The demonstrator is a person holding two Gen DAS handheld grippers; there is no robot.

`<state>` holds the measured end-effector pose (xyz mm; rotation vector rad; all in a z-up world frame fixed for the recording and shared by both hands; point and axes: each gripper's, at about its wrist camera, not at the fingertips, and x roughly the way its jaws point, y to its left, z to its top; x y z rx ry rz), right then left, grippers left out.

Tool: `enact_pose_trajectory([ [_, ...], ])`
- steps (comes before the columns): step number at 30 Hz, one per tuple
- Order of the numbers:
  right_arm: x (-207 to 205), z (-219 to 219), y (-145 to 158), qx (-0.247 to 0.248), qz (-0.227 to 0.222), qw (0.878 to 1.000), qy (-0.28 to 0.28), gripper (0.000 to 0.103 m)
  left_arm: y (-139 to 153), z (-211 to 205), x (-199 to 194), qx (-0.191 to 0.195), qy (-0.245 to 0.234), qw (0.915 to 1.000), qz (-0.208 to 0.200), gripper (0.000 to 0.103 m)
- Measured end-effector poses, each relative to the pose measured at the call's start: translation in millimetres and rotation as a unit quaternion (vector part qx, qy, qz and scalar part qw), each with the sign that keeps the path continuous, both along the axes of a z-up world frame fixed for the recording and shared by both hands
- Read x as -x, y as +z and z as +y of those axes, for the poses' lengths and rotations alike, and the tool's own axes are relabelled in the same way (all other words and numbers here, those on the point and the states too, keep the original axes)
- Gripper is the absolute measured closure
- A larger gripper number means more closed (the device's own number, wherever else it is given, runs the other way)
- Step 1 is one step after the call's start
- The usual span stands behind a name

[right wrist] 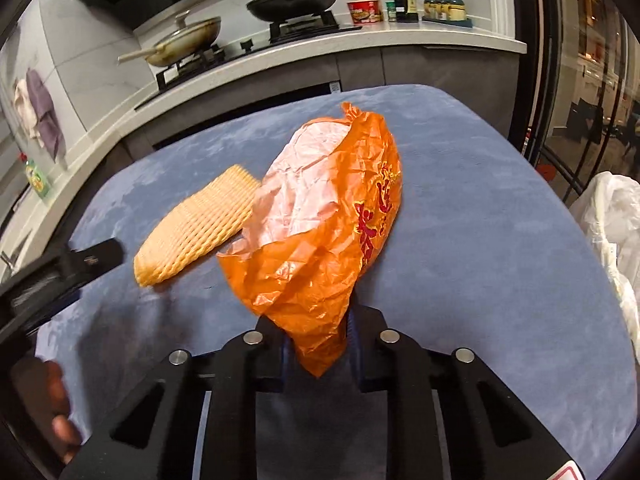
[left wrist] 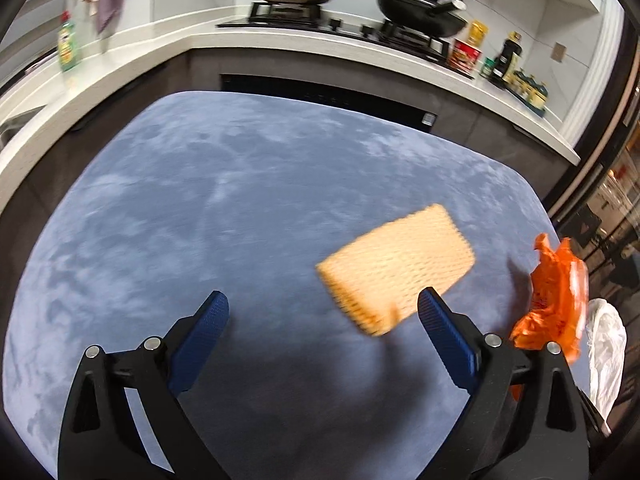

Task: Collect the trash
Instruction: 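Grasp the orange printed bag with the right gripper while the left gripper grasps the yellow foam net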

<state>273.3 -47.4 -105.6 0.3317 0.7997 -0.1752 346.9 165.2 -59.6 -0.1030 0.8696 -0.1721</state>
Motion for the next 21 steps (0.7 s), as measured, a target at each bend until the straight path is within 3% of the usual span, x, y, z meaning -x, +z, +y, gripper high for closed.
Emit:
enact_pose_trajectory([
  [6, 8, -19, 6, -0.007, -0.007, 1.0, -0.009, 0.084, -16, -31, -23, -0.021, -0.02, 0.9995, 0.009, 0.012],
  [9, 11, -29, 5, -0.014, -0.007, 1.0, -0.015, 0.084, -23, -38, -31, -0.01, -0.026, 0.9994, 0.023, 0.017],
  [10, 11, -32, 4, -0.017, -0.006, 1.0, -0.018, 0.084, -25, -41, -31, -0.009, -0.029, 0.9992, 0.027, 0.026],
  [12, 12, -37, 3, -0.021, -0.006, 1.0, -0.021, 0.084, -27, -46, -29, -0.021, -0.031, 0.999, 0.023, 0.032],
  [15, 15, -41, 1, -0.024, -0.006, 0.999, -0.022, 0.084, -24, -52, -21, -0.015, -0.044, 0.9987, 0.021, 0.052],
  [16, 16, -42, 1, -0.025, -0.006, 0.999, -0.023, 0.084, -24, -54, -19, -0.013, -0.048, 0.9986, 0.021, 0.062],
  [17, 17, -44, 1, -0.027, -0.006, 0.999, -0.023, 0.084, -23, -56, -17, -0.012, -0.052, 0.9983, 0.022, 0.078],
  [18, 18, -45, 1, -0.028, -0.007, 0.999, -0.024, 0.084, -21, -59, -13, -0.016, -0.054, 0.9981, 0.023, 0.085],
  [21, 23, -50, 3, -0.031, -0.011, 0.999, -0.026, 0.084, -13, -64, -2, -0.011, -0.057, 0.9982, 0.015, 0.092],
])
